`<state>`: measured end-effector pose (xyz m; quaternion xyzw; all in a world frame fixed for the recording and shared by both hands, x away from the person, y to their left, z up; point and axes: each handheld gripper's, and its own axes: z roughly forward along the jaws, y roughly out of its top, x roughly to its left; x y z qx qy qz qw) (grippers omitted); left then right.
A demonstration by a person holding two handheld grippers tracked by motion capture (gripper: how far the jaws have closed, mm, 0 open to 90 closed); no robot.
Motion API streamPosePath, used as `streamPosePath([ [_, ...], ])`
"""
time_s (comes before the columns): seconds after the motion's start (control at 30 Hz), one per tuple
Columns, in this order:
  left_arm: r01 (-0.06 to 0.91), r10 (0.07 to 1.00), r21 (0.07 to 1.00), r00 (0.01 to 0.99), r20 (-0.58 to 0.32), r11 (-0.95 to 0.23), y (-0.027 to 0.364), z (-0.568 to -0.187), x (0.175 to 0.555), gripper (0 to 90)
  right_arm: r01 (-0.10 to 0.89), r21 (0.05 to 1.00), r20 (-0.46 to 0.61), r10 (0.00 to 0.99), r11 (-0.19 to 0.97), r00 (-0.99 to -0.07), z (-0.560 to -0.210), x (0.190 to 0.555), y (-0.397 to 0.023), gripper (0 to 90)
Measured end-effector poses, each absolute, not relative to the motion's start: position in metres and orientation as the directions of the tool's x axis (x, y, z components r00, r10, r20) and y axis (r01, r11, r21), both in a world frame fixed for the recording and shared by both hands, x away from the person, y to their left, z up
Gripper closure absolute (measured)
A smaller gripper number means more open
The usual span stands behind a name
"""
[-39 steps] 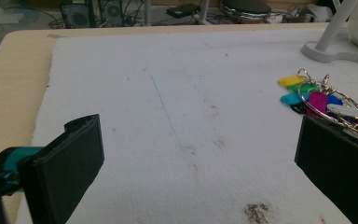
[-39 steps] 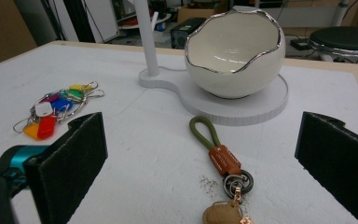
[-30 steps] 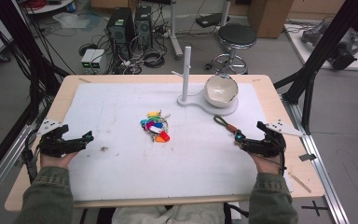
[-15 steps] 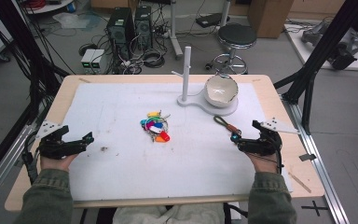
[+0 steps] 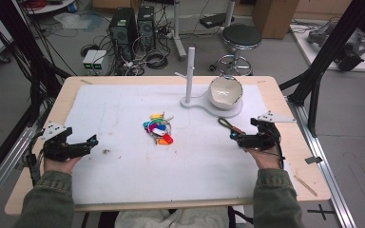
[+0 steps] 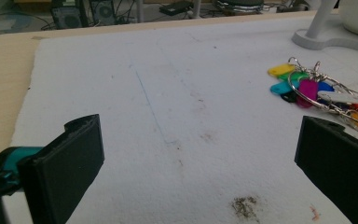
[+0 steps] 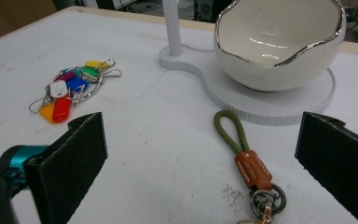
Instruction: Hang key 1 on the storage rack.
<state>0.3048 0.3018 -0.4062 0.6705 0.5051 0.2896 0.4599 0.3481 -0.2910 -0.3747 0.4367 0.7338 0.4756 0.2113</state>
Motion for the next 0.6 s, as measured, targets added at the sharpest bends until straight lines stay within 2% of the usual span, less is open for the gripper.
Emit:
streamPosePath([
  [0.47, 0.433, 0.946, 0.9, 0.308, -0.099, -0.047, 0.303, -0.407, 0.307, 1.7, 0.491, 0.848, 0.113, 0.836, 0.2, -0.536, -0.367, 0.377, -0.299, 1.3],
  [0.6, 0.436, 0.946, 0.899, 0.307, -0.099, -0.048, 0.303, -0.408, 0.307, 1.8, 0.514, 0.823, 0.091, 0.837, 0.241, -0.539, -0.369, 0.386, -0.298, 1.3],
])
